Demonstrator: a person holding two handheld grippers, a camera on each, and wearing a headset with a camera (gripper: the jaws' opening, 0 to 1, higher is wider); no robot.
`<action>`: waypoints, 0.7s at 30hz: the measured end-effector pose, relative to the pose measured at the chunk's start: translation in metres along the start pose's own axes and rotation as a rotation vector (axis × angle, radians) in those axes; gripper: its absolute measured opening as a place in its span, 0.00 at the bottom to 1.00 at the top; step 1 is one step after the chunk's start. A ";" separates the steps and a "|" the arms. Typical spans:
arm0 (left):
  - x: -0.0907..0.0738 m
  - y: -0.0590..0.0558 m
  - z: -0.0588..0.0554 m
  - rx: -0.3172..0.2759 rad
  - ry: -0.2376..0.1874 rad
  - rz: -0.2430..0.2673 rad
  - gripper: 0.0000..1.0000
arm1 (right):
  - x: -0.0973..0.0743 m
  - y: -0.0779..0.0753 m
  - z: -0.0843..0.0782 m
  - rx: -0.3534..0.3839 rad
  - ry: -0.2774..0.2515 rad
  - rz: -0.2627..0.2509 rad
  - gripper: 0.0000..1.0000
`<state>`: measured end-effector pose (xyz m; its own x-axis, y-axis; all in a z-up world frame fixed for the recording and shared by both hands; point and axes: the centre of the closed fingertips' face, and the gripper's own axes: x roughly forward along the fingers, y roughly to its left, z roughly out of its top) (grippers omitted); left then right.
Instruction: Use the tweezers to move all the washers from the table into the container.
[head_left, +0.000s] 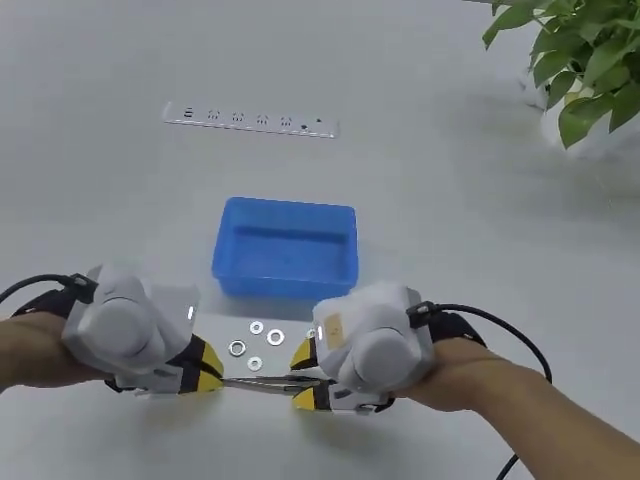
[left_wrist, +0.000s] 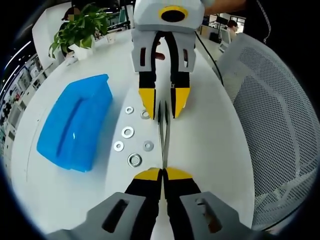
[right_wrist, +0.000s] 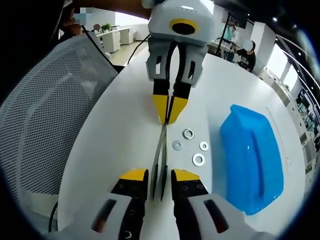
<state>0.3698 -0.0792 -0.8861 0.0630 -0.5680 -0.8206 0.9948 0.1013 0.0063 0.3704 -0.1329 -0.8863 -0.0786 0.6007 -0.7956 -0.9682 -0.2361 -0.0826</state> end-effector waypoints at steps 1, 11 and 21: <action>0.000 0.000 0.000 0.000 -0.001 -0.001 0.06 | 0.001 0.000 0.000 -0.001 0.001 0.001 0.20; -0.011 -0.003 0.010 -0.006 -0.012 -0.005 0.06 | 0.004 0.001 0.001 0.007 0.004 0.008 0.18; -0.028 0.001 0.027 0.012 -0.034 0.016 0.05 | 0.004 -0.001 0.001 0.003 0.014 0.001 0.15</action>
<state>0.3714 -0.0859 -0.8478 0.0814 -0.5938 -0.8005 0.9946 0.1008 0.0264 0.3707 -0.1295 -0.8887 -0.0757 0.5896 -0.8041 -0.9688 -0.2344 -0.0806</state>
